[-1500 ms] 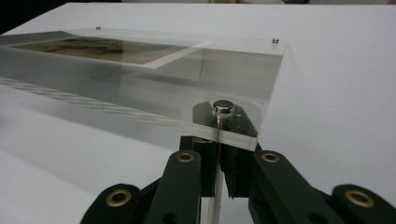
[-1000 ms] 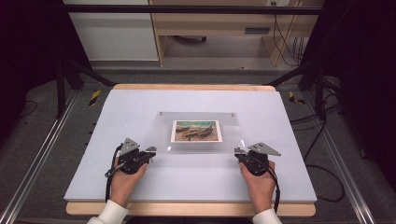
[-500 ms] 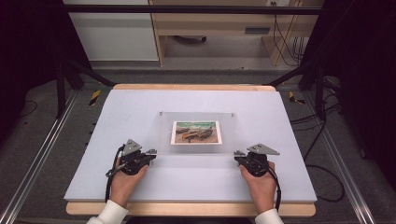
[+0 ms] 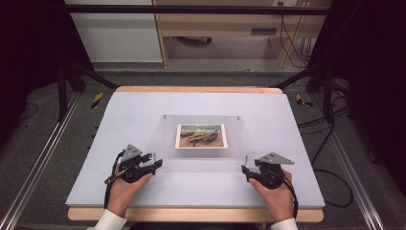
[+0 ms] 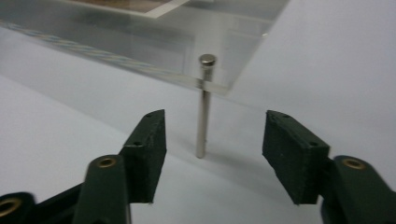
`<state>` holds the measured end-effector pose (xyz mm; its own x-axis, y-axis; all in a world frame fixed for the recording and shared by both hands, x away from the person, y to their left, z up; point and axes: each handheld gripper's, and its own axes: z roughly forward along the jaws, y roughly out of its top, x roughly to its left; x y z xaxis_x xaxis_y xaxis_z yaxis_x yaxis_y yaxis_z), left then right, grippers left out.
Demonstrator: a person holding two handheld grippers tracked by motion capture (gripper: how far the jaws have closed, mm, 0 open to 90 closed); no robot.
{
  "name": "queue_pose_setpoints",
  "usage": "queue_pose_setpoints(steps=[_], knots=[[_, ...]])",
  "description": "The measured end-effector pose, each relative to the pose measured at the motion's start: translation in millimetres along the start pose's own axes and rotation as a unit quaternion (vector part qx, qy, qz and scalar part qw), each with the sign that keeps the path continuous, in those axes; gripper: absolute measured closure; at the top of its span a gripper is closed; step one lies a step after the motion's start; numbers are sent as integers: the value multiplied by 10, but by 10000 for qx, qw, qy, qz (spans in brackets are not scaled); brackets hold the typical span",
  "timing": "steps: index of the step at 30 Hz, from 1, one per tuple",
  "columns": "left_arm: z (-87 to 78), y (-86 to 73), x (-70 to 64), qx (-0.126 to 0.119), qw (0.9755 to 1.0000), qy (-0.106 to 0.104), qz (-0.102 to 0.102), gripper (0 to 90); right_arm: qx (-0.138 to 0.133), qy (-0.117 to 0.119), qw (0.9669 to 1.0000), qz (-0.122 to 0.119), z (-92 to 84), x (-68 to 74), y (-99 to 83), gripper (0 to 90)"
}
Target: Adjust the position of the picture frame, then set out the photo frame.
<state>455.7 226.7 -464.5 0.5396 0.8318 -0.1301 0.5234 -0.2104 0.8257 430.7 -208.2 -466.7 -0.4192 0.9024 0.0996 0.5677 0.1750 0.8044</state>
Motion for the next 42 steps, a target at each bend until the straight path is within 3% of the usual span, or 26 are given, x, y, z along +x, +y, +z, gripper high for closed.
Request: queue_pose_setpoints(steps=[5,7,9,10,14,17,21,23,31,35,37,42], knots=[[-91,-7,-7,-20,9999,-113,-29,214,-226,-43,9997,48,-176,-60,-24,255],[-133,-3,20,-76,9992,-370,-148,135,-323,-54,9994,113,-231,-98,-16,200],[-139,-4,28,-89,9989,-422,-182,99,-341,-32,9993,148,-238,-109,-10,183],[-158,14,39,-69,9993,-328,-152,98,-373,8,9992,145,-244,-107,13,157],[-204,87,43,-208,9988,-424,-130,95,-466,72,9989,82,-260,-82,61,110],[-199,207,58,-151,9981,-599,-30,77,-630,169,9978,96,-274,-76,175,122],[-176,299,56,-123,9979,-631,-21,76,-639,241,9976,148,-258,-74,289,152],[-126,402,31,-8,9982,-586,137,76,-485,296,9984,15,-223,-36,409,190],[-23,590,35,-25,9988,-441,216,112,-202,416,9988,-137,-56,-25,660,242],[39,655,43,14,9989,-348,313,116,-80,341,9993,-139,10,-61,733,257],[86,647,53,58,9990,-268,359,118,83,355,9993,-54,88,-106,768,246],[151,586,110,126,9994,-241,221,146,238,403,9988,162,200,-181,747,234]])
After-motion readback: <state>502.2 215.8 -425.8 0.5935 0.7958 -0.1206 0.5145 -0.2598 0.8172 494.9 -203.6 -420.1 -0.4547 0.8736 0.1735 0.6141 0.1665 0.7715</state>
